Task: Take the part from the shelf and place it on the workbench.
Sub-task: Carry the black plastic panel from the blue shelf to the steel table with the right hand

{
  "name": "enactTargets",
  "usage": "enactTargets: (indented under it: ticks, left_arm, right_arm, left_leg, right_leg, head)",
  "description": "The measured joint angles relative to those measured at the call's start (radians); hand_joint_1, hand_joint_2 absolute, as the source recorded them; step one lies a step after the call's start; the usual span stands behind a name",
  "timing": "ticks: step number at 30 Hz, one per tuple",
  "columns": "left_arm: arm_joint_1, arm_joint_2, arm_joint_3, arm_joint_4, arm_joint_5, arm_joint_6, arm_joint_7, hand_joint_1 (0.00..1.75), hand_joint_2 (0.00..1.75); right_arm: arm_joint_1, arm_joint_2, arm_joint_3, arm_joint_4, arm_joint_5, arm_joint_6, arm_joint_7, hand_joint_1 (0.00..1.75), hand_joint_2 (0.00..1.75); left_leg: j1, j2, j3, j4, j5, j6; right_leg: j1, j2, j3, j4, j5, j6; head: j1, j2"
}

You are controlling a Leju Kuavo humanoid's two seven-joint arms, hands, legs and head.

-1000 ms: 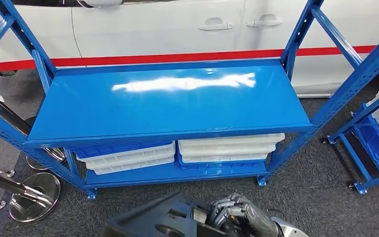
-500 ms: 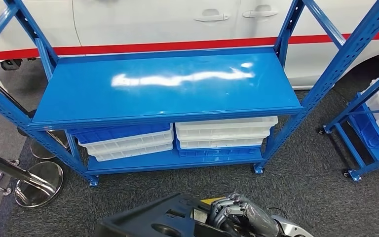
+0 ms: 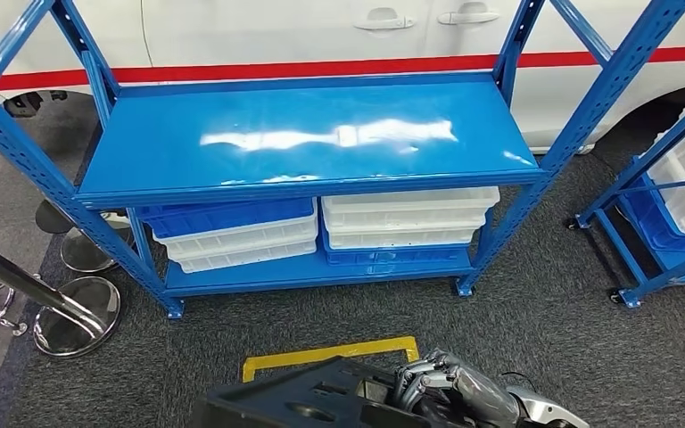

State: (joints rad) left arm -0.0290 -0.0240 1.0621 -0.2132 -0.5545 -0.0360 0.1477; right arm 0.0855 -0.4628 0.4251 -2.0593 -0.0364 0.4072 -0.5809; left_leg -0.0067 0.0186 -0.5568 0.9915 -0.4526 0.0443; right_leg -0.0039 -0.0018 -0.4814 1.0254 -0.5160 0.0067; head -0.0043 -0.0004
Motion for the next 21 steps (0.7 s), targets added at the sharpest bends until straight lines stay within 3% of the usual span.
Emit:
enactTargets:
  ticks: [2,4,6,8,9,10,11,13,15,16,19,21]
  left_arm:
    - [0.000,-0.002,0.005,0.000,0.000,-0.002,-0.006,0.00,0.00]
    - [0.002,-0.004,0.009,0.000,-0.001,-0.004,-0.011,0.00,0.00]
    - [0.004,-0.008,0.013,0.000,-0.004,-0.006,-0.016,0.00,0.00]
    - [0.006,-0.013,0.015,0.000,-0.007,-0.006,-0.021,0.00,0.00]
    - [0.006,-0.015,0.016,0.000,-0.009,-0.006,-0.025,0.00,0.00]
    - [0.006,-0.016,0.016,0.000,-0.011,-0.006,-0.029,0.00,0.00]
    - [0.006,-0.018,0.017,0.000,-0.013,-0.006,-0.034,0.00,0.00]
    - [0.006,-0.019,0.018,0.000,-0.017,-0.008,-0.045,0.00,0.00]
    - [0.003,-0.019,0.019,0.000,-0.021,-0.012,-0.058,0.00,0.00]
    - [0.001,-0.019,0.020,0.000,-0.024,-0.015,-0.065,0.00,0.00]
    - [0.001,-0.019,0.021,0.000,-0.037,-0.026,-0.083,0.00,0.00]
    - [0.001,-0.019,0.020,0.000,-0.050,-0.031,-0.095,0.00,0.00]
  right_arm:
    - [-0.003,-0.004,-0.001,-0.001,-0.001,-0.003,0.004,1.75,1.75]
    - [-0.002,-0.008,-0.002,-0.002,-0.004,-0.008,0.008,1.75,1.75]
    - [0.001,-0.011,-0.002,-0.003,-0.008,-0.013,0.012,1.75,1.75]
    - [0.009,-0.013,-0.002,-0.004,-0.010,-0.015,0.017,1.75,1.75]
    - [0.014,-0.014,-0.002,-0.005,-0.009,-0.016,0.020,1.75,1.75]
    - [0.020,-0.015,-0.002,-0.006,-0.008,-0.018,0.024,1.75,1.75]
    - [0.025,-0.016,-0.002,-0.007,-0.007,-0.021,0.027,1.75,1.75]
    - [0.031,-0.018,-0.002,-0.010,-0.003,-0.027,0.031,1.75,1.75]
    - [0.032,-0.019,-0.001,-0.014,0.000,-0.030,0.031,1.75,1.75]
    - [0.031,-0.020,-0.001,-0.016,0.001,-0.031,0.030,1.75,1.75]
    - [0.032,-0.020,0.000,-0.017,0.008,-0.038,0.015,1.75,1.75]
    - [0.034,-0.019,0.000,-0.018,0.019,-0.053,-0.002,1.75,1.75]
  left_leg:
    - [0.001,0.000,-0.006,0.001,0.013,-0.012]
    - [0.002,-0.003,-0.016,0.005,0.009,-0.025]
    - [0.003,-0.008,-0.042,0.065,-0.055,-0.035]
    - [0.009,-0.010,-0.080,0.188,-0.144,-0.043]
    - [0.011,-0.010,-0.092,0.245,-0.166,-0.047]
    - [0.013,-0.010,-0.093,0.278,-0.164,-0.050]
    - [0.016,-0.010,-0.078,0.280,-0.142,-0.052]
    - [0.019,-0.011,-0.001,0.182,-0.083,-0.052]
    - [0.018,-0.013,0.086,0.047,-0.080,-0.046]
    - [0.015,-0.014,0.107,0.007,-0.091,-0.041]
    - [0.013,-0.012,0.106,-0.019,-0.086,-0.019]
    - [0.016,-0.008,0.092,-0.026,-0.066,-0.001]
  right_leg:
    - [0.005,-0.001,0.023,-0.050,-0.011,-0.008]
    - [0.000,-0.005,0.013,-0.061,0.006,-0.019]
    - [-0.007,-0.008,-0.007,-0.069,0.030,-0.032]
    - [-0.005,-0.010,-0.034,-0.062,0.045,-0.036]
    - [-0.004,-0.010,-0.048,-0.056,0.052,-0.035]
    - [-0.004,-0.011,-0.064,-0.050,0.058,-0.034]
    - [-0.004,-0.011,-0.079,-0.042,0.064,-0.032]
    - [-0.006,-0.010,-0.108,-0.024,0.075,-0.025]
    - [-0.004,-0.009,-0.128,-0.010,0.084,-0.015]
    - [-0.004,-0.009,-0.132,-0.006,0.089,-0.009]
    - [-0.005,-0.009,-0.137,-0.009,0.105,0.011]
    - [-0.008,-0.006,-0.158,0.031,0.067,0.021]
  head:
    - [0.000,0.000]
    - [0.000,0.000]
    - [0.000,0.000]
    - [-0.001,0.000]
    - [-0.001,0.000]
    - [-0.001,0.000]
    - [-0.001,0.000]
    - [-0.001,0.000]
    - [-0.001,0.000]
    - [0.000,0.000]
    - [0.000,0.000]
    - [0.000,0.000]
